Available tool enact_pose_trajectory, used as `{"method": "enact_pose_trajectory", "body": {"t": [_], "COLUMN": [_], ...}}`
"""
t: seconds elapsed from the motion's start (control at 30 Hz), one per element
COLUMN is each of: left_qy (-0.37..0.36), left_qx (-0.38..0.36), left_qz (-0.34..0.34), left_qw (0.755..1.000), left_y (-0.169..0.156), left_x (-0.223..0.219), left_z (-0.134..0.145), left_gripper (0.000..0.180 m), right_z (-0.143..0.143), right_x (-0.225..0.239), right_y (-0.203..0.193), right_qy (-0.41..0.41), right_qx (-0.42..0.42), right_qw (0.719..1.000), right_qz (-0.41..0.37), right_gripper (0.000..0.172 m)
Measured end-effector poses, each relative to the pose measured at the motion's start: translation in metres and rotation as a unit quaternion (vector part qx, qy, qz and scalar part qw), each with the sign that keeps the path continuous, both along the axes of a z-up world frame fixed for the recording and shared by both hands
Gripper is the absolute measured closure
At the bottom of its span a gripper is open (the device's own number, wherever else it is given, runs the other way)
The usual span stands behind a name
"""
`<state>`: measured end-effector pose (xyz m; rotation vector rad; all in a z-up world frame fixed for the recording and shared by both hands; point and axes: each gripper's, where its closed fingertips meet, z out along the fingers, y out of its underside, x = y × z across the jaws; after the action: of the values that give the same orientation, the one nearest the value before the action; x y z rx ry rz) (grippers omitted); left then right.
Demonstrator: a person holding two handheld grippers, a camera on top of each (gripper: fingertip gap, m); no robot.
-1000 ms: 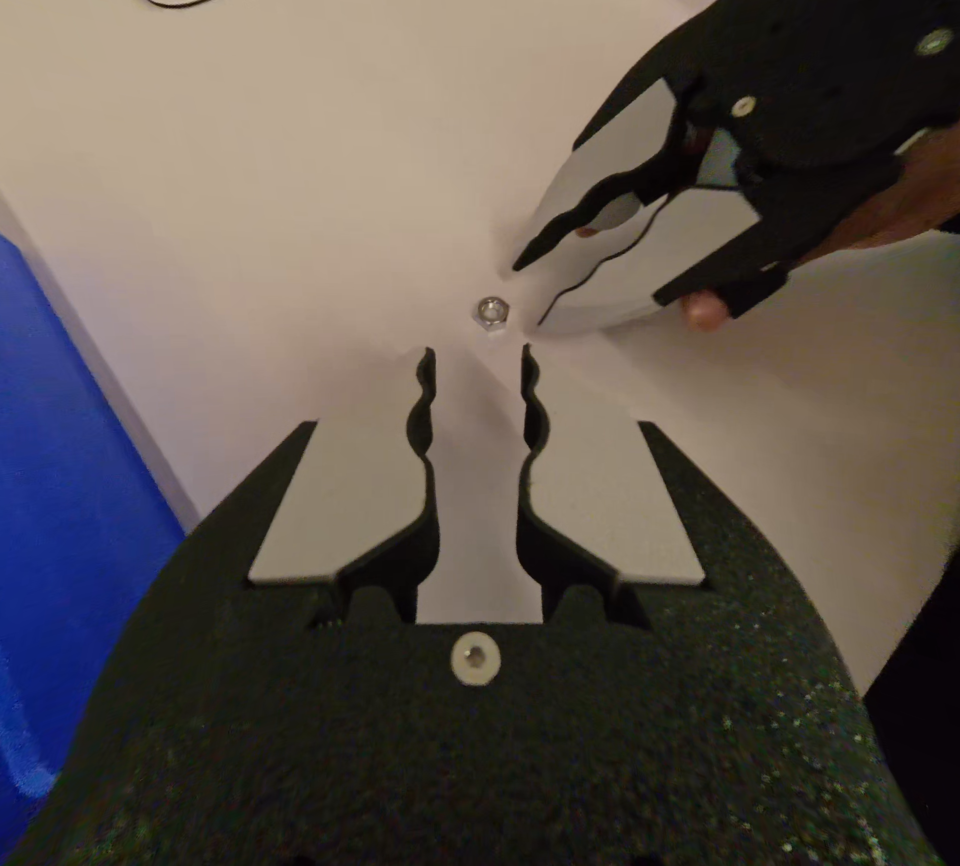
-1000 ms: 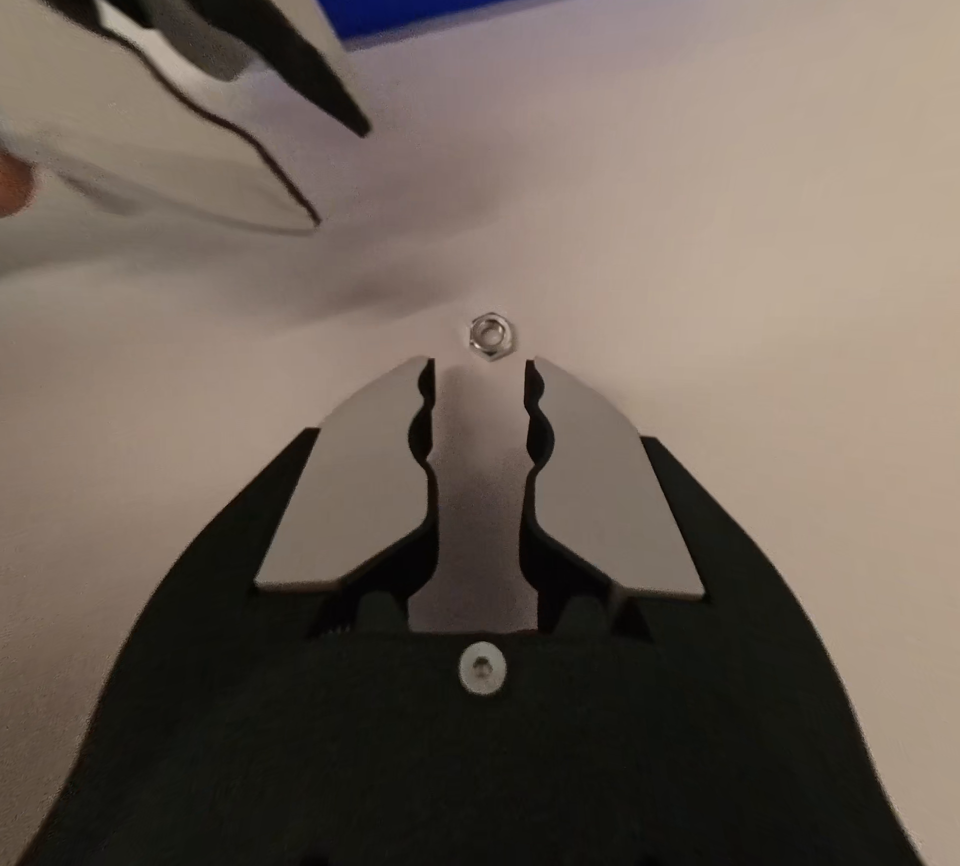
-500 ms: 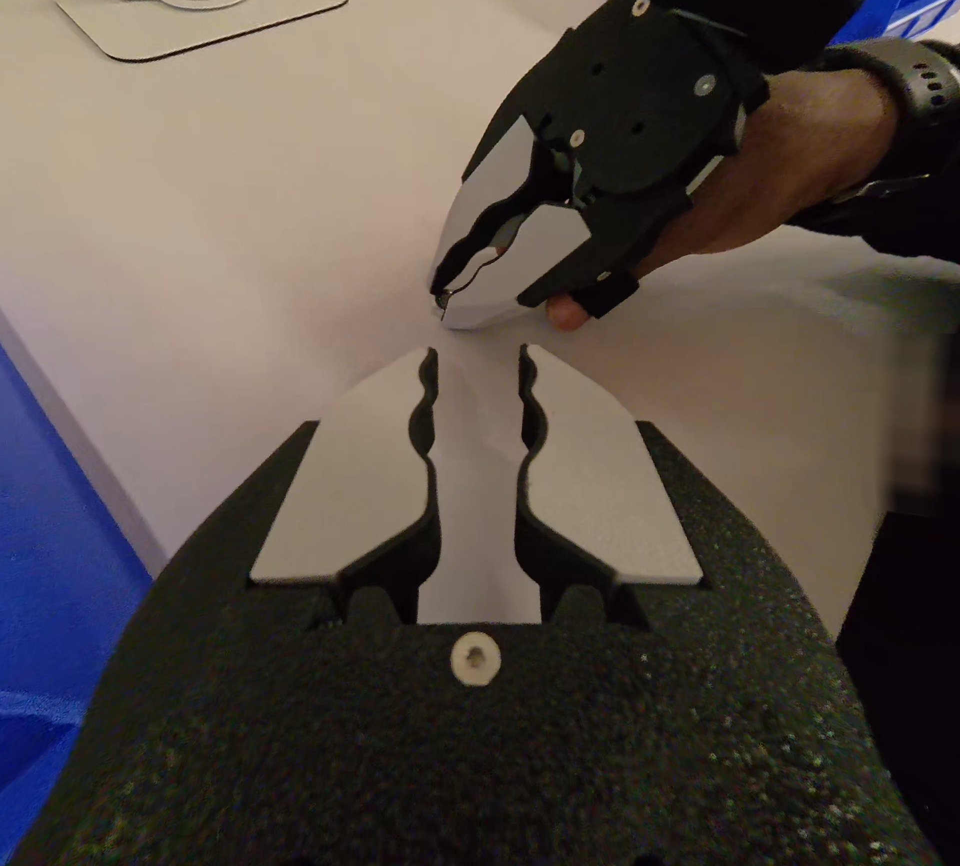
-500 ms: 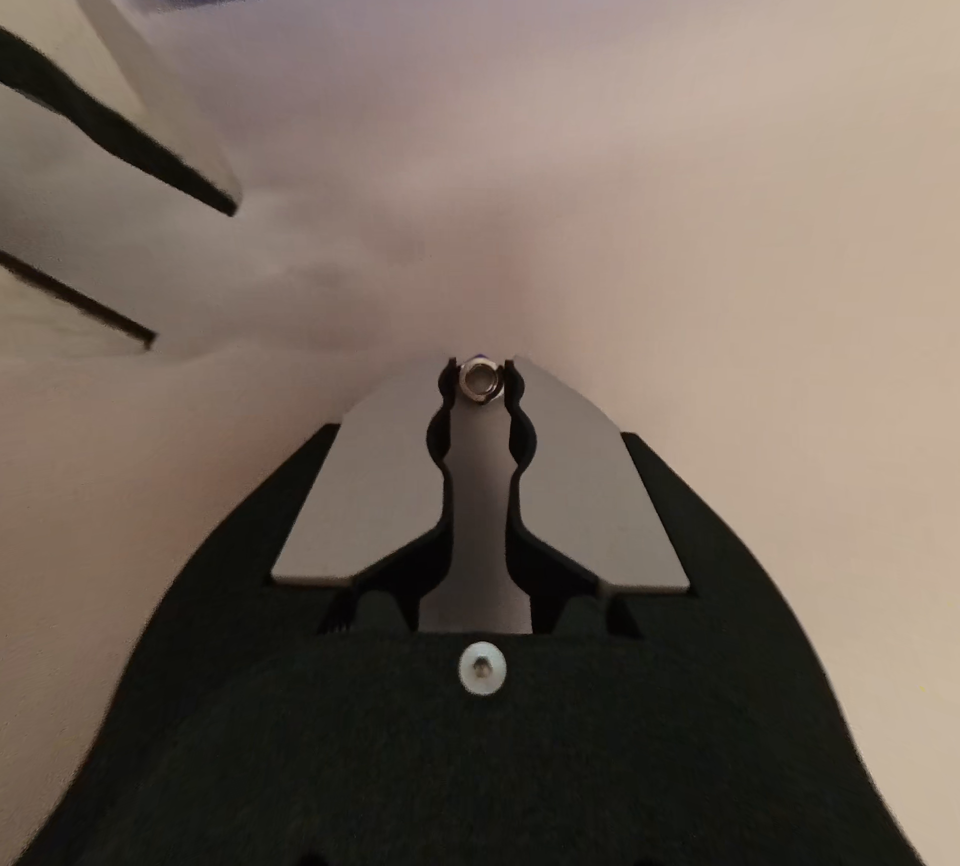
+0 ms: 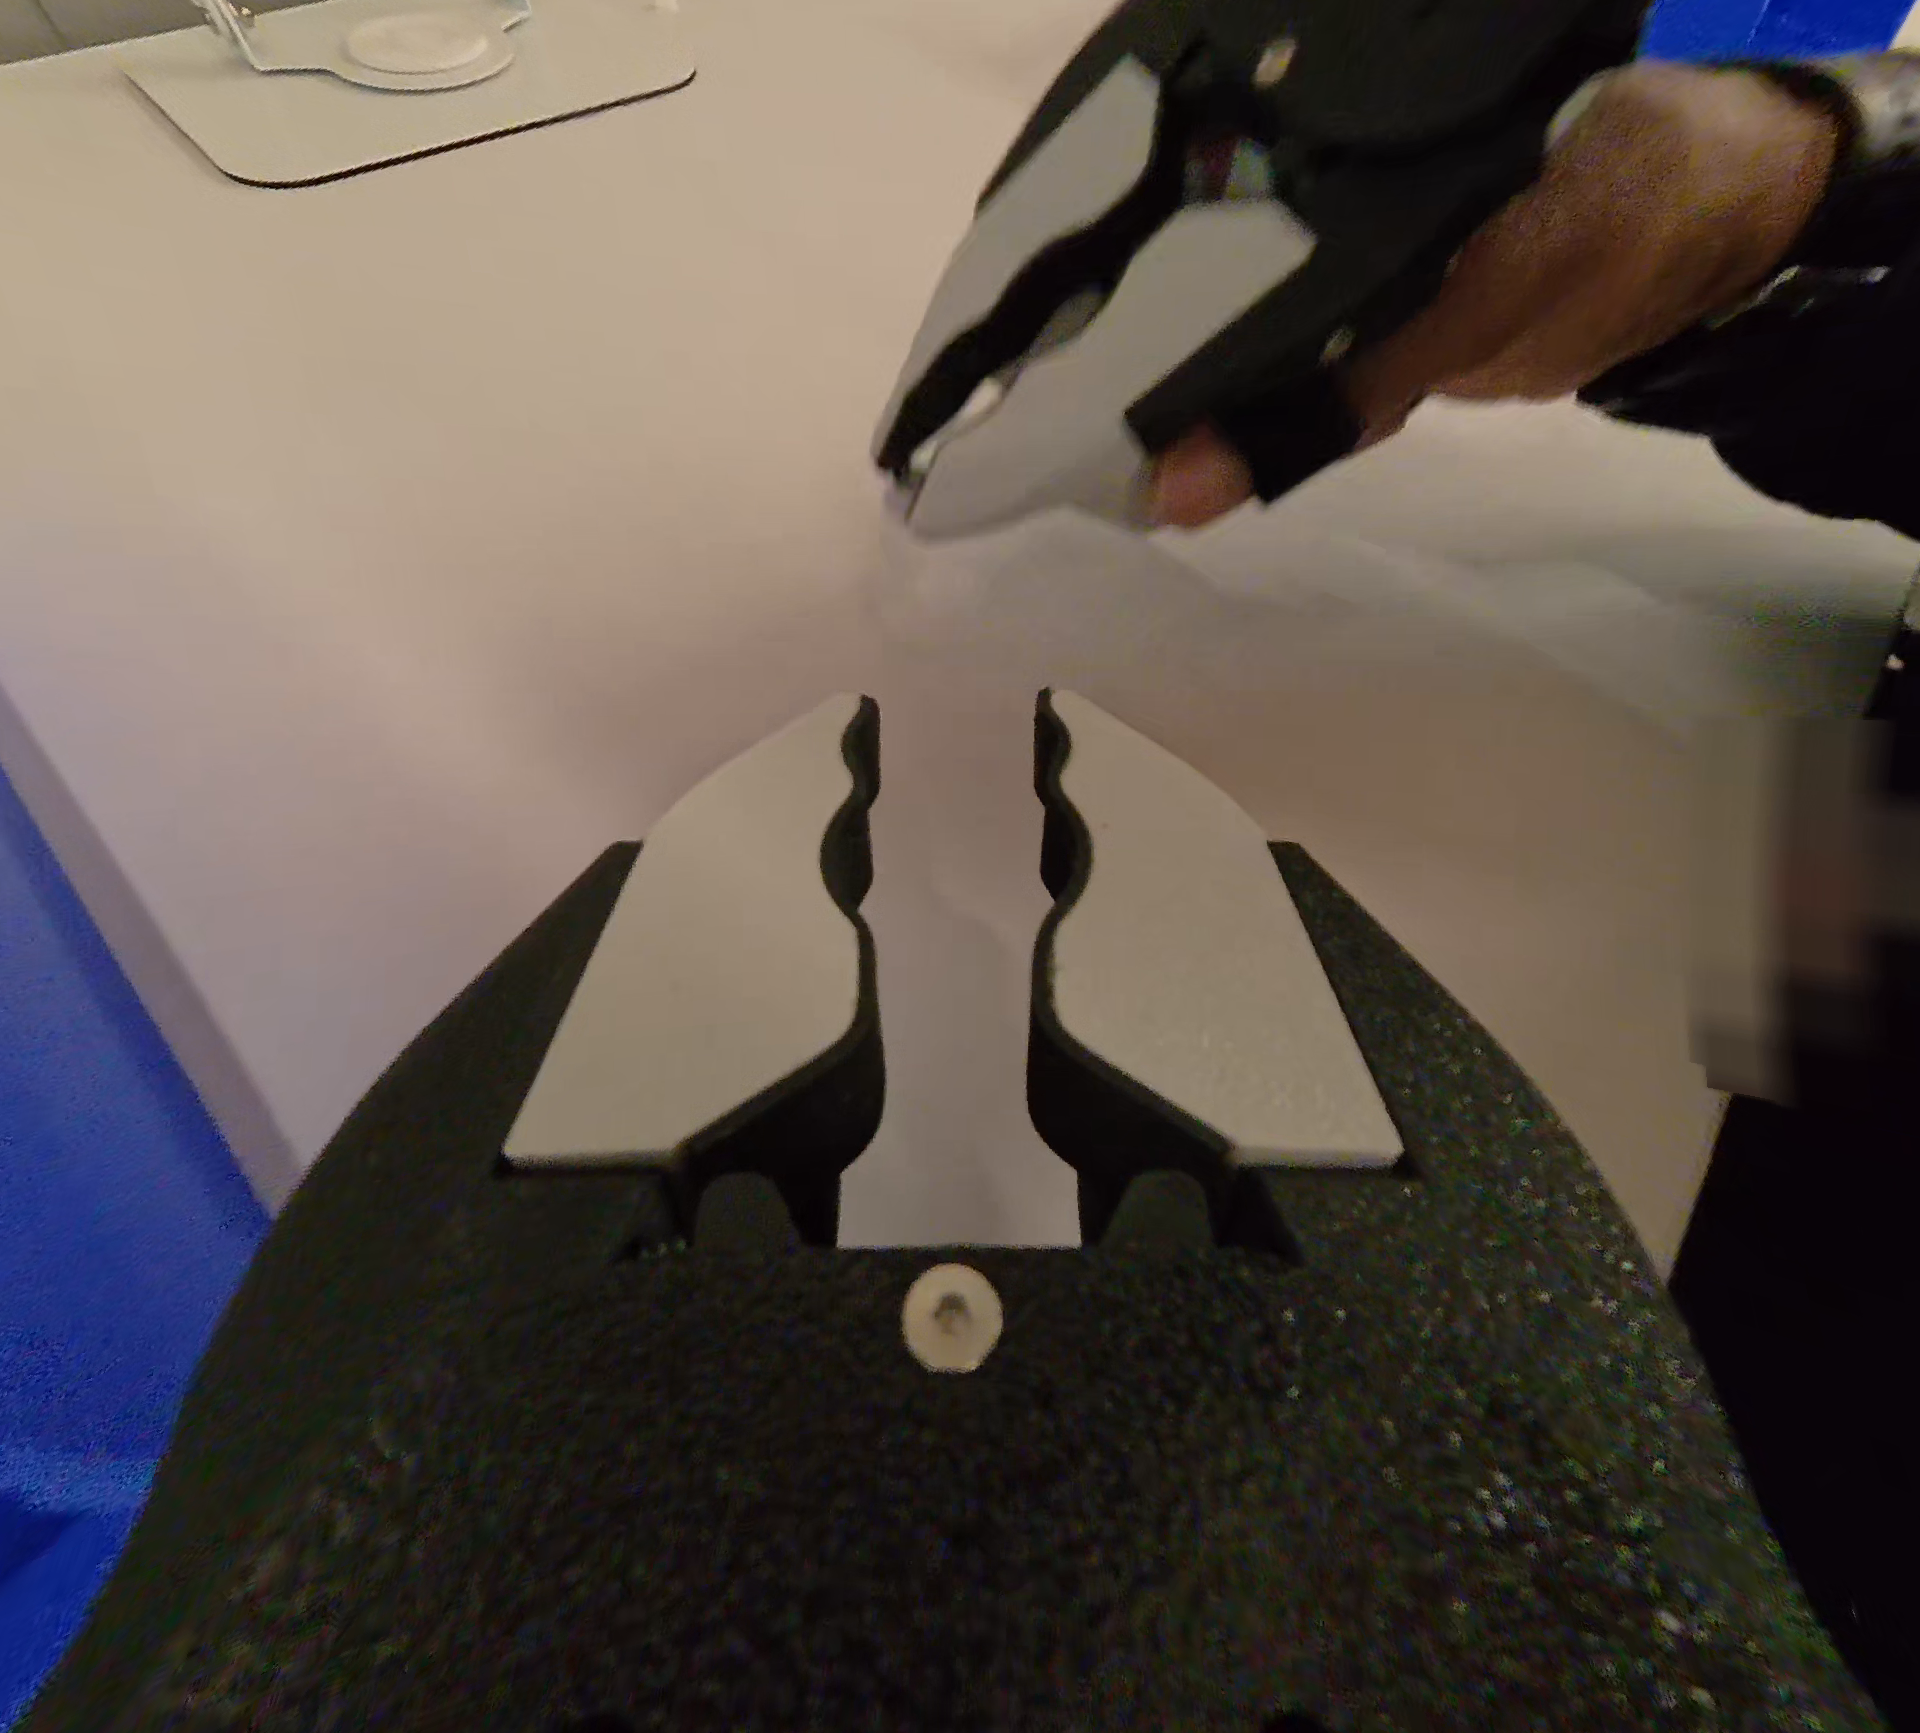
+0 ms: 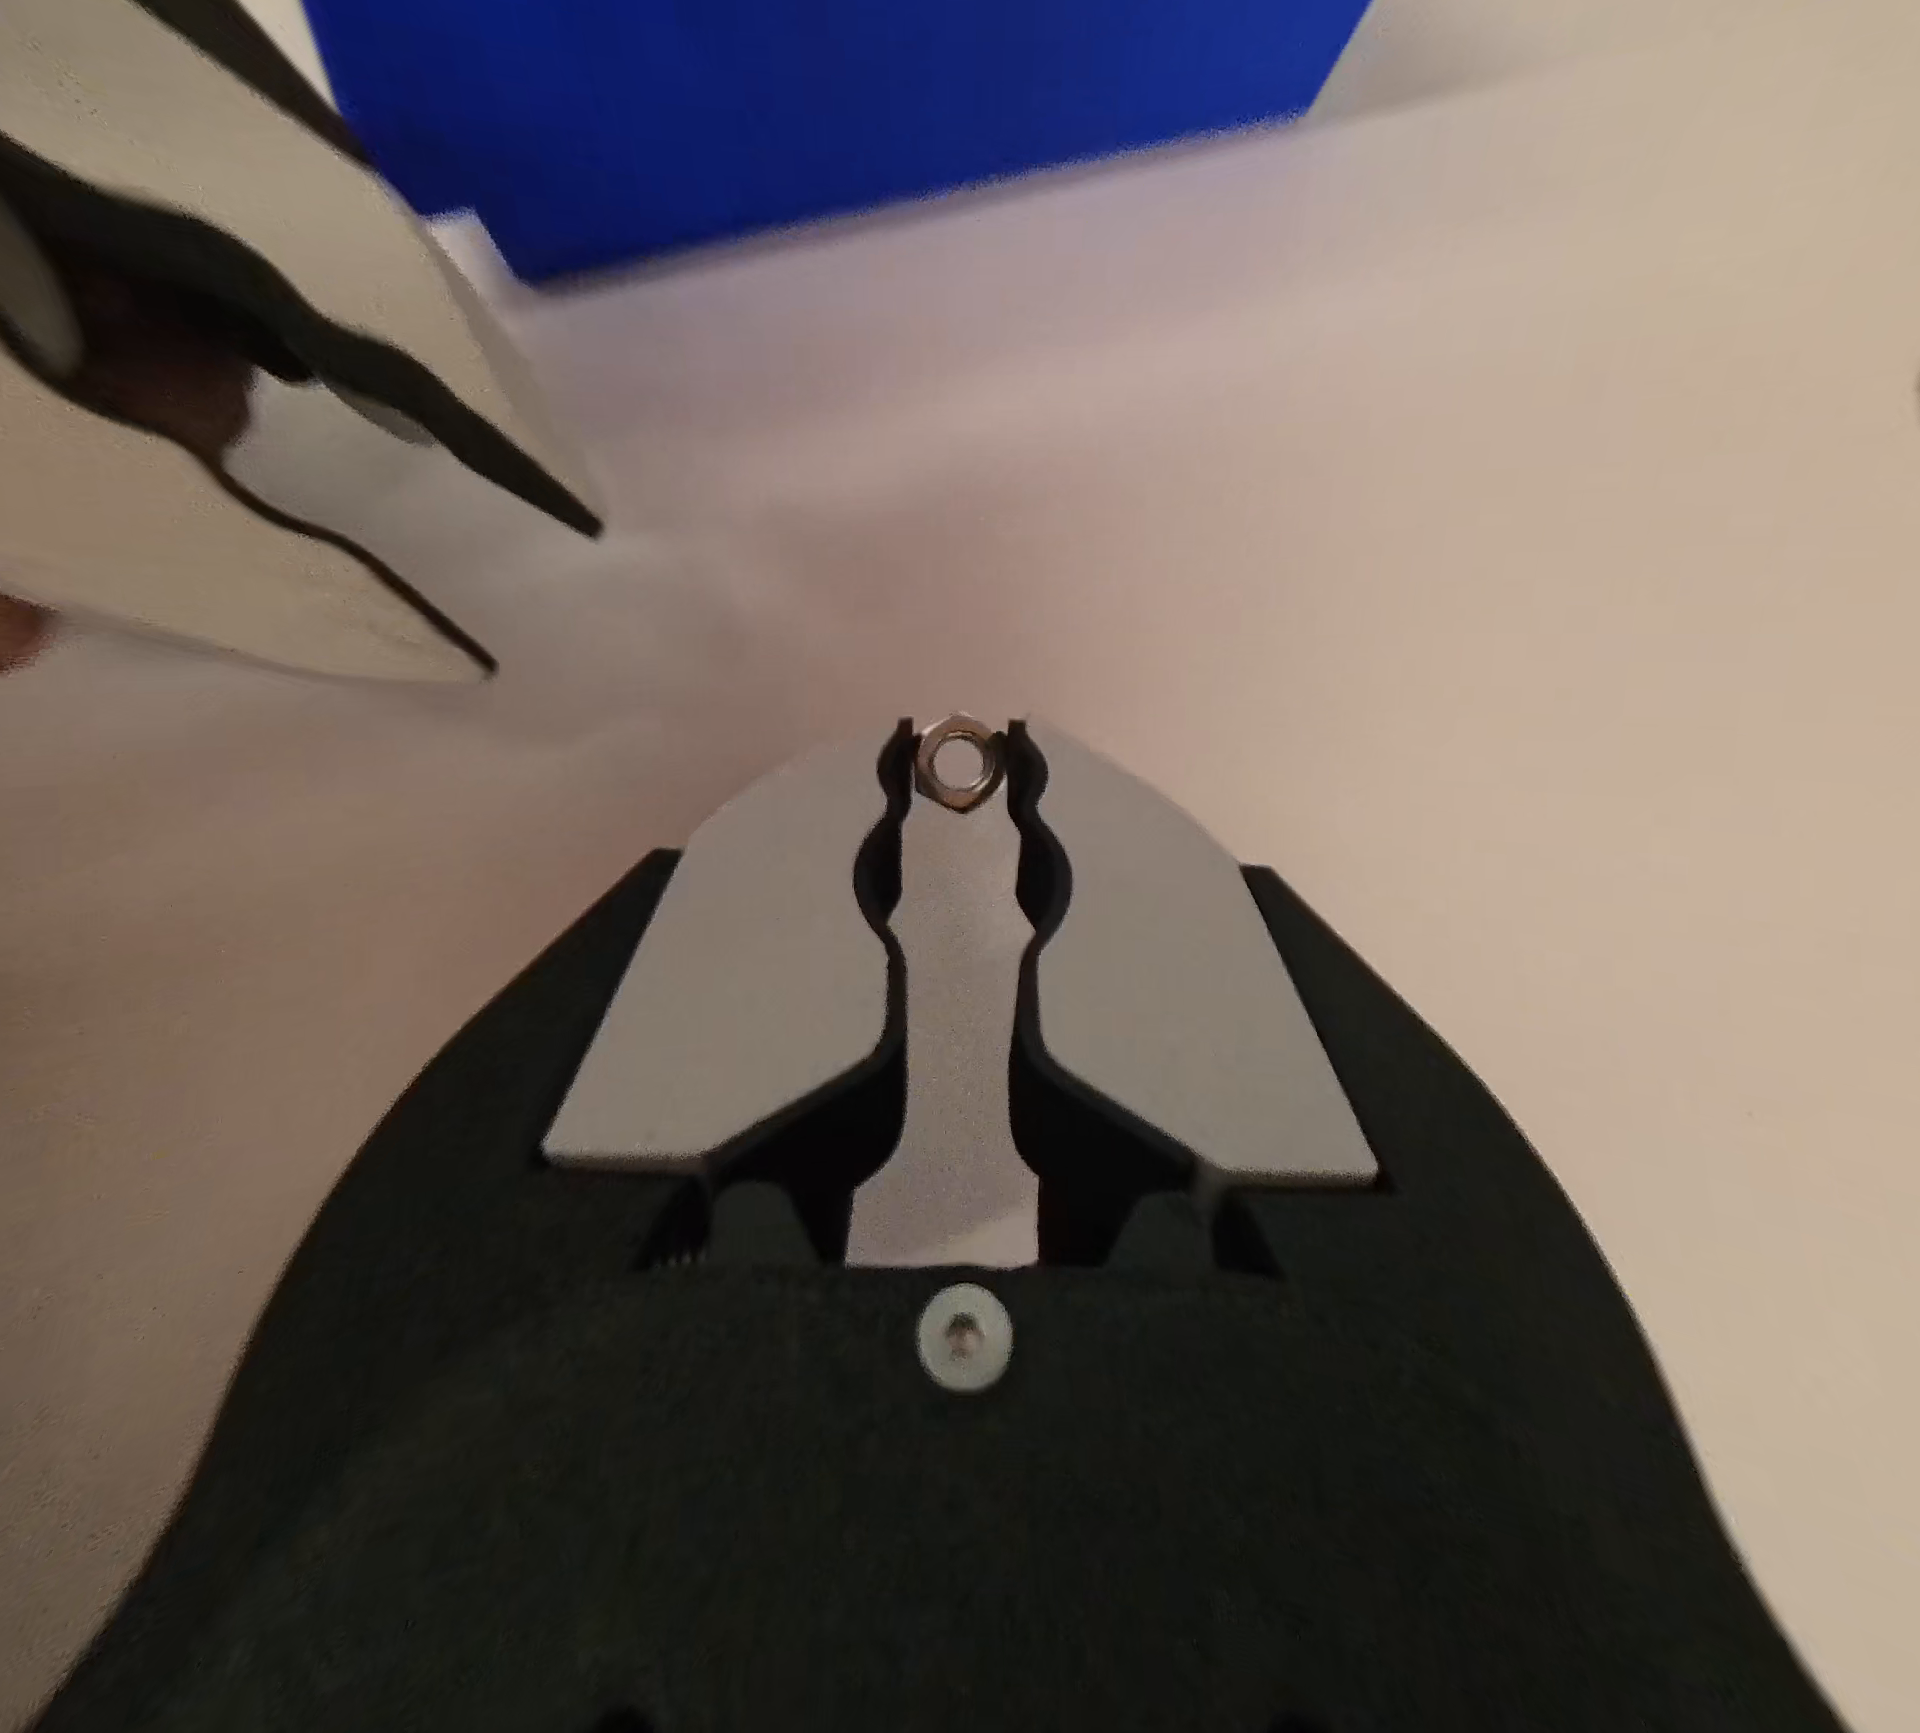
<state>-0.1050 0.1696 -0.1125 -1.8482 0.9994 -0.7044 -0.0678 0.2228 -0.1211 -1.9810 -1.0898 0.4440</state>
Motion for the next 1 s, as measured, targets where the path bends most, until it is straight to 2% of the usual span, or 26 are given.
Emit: {"method": "enact_pose_trajectory", "body": {"t": [0.1, 0.2, 0.33, 0.6, 0.73, 0.8, 0.83, 1.0], "left_qy": [0.011, 0.029, 0.072, 0.162, 0.178, 0.176, 0.174, 0.172], "left_qx": [-0.007, -0.027, -0.053, -0.048, -0.051, -0.052, -0.054, -0.052], "left_qz": [-0.021, -0.041, -0.068, -0.116, -0.108, -0.108, -0.117, -0.168], "left_qw": [1.0, 0.998, 0.994, 0.979, 0.977, 0.977, 0.976, 0.969], "left_y": [0.001, 0.008, 0.027, 0.044, 0.046, 0.045, 0.043, 0.038], "left_x": [0.019, 0.04, 0.075, 0.116, 0.123, 0.126, 0.128, 0.135], "left_z": [-0.004, -0.017, -0.038, -0.056, -0.059, -0.059, -0.059, -0.059], "left_gripper": [0.153, 0.151, 0.146, 0.143, 0.144, 0.152, 0.161, 0.162], "right_z": [0.033, 0.048, 0.045, 0.033, 0.027, 0.022, 0.02, 0.012], "right_x": [0.031, 0.063, 0.088, 0.092, 0.093, 0.092, 0.091, 0.092], "right_y": [0.004, 0.007, 0.006, 0.003, 0.003, 0.002, 0.001, -0.007], "right_qy": [0.041, 0.066, 0.077, 0.087, 0.094, 0.095, 0.094, 0.083], "right_qx": [0.023, 0.024, 0.014, 0.015, 0.008, 0.005, 0.003, 0.001], "right_qw": [0.999, 0.997, 0.996, 0.995, 0.995, 0.995, 0.996, 0.996], "right_qz": [-0.015, -0.031, -0.046, -0.034, -0.024, -0.013, -0.006, 0.035], "right_gripper": [0.155, 0.155, 0.155, 0.155, 0.155, 0.155, 0.155, 0.155]}}
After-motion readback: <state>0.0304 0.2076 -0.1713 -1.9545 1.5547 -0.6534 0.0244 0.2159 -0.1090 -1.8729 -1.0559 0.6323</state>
